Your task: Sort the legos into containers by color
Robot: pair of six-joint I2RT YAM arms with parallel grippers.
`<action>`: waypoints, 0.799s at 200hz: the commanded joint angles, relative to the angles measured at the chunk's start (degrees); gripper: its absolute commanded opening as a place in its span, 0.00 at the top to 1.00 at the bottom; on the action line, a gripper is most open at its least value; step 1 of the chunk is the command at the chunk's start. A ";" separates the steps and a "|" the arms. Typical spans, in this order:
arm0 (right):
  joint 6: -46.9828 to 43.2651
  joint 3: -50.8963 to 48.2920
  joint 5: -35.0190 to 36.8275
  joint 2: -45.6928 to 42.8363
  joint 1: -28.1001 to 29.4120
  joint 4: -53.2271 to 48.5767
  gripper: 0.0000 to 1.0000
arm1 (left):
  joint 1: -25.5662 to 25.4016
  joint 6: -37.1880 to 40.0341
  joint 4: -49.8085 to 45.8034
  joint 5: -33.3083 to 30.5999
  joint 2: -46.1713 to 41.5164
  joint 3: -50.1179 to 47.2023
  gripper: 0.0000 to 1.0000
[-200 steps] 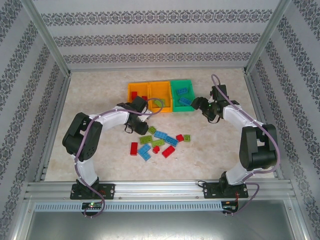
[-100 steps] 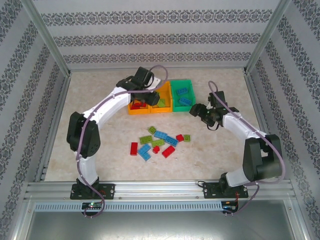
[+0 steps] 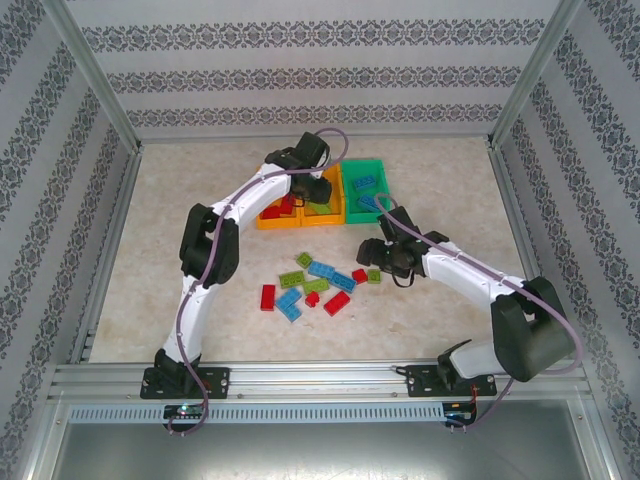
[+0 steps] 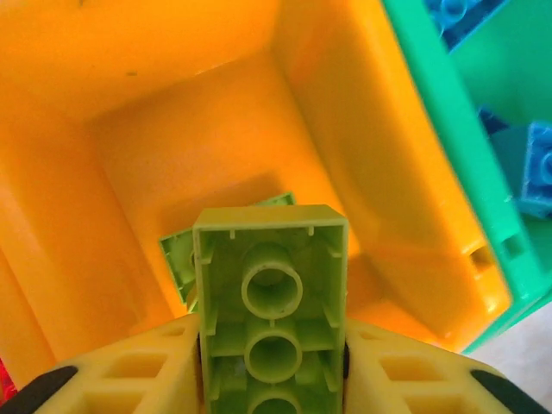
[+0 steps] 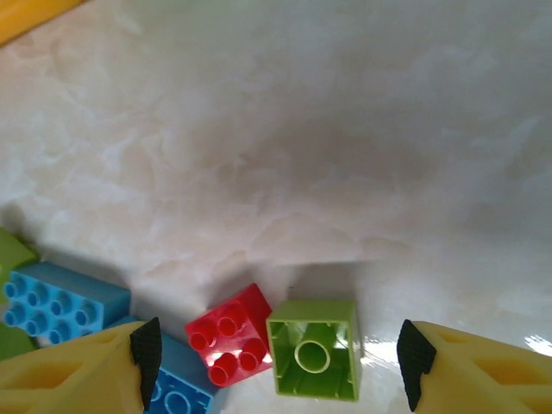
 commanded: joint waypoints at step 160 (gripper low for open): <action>-1.74 2.05 4.72 10.25 2.97 -5.29 0.53 | -0.45 -7.26 15.72 -3.87 -25.77 -26.94 0.00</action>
